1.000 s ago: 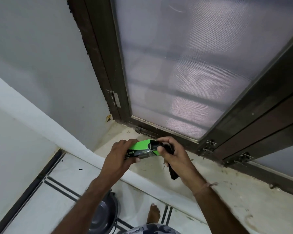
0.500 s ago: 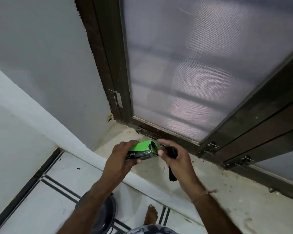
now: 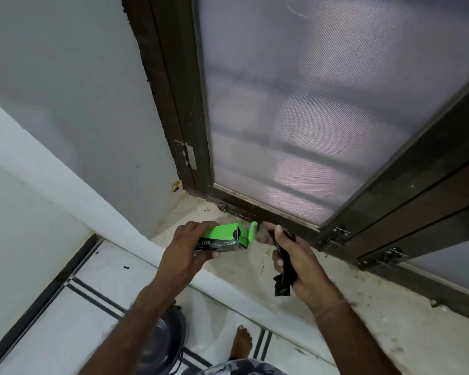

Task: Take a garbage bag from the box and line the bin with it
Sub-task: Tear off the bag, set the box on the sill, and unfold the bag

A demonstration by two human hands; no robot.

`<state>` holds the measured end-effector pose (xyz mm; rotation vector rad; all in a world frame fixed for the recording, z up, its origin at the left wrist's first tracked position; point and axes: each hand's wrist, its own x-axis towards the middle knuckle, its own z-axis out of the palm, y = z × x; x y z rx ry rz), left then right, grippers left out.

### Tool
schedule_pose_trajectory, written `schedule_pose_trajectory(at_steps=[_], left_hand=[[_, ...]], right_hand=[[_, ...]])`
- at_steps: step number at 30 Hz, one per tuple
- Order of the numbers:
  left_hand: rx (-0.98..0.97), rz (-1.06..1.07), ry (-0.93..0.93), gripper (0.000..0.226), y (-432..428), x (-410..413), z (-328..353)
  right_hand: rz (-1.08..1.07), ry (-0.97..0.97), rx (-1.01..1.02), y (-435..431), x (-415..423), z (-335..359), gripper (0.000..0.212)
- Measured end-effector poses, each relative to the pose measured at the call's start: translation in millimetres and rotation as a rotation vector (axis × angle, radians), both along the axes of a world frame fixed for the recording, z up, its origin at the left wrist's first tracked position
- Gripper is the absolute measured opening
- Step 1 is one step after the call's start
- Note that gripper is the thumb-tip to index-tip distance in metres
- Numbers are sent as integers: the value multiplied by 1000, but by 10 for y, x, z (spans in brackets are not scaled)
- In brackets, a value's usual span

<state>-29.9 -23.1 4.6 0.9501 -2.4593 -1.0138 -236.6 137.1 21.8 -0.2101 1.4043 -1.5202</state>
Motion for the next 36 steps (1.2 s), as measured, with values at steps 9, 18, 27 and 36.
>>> schedule_pose_trajectory(at_steps=[9, 18, 27, 36], left_hand=[[-46, -52, -29, 54, -27, 1, 44], [-56, -100, -34, 54, 24, -25, 94], [-65, -110, -55, 55, 59, -18, 80], [-85, -127, -60, 52, 138, -26, 84]], right_hand=[[244, 346, -113, -75, 9, 137, 29], [457, 566, -76, -149, -114, 188, 27], [518, 528, -60, -151, -159, 98, 16], [295, 426, -57, -45, -2, 2, 5]])
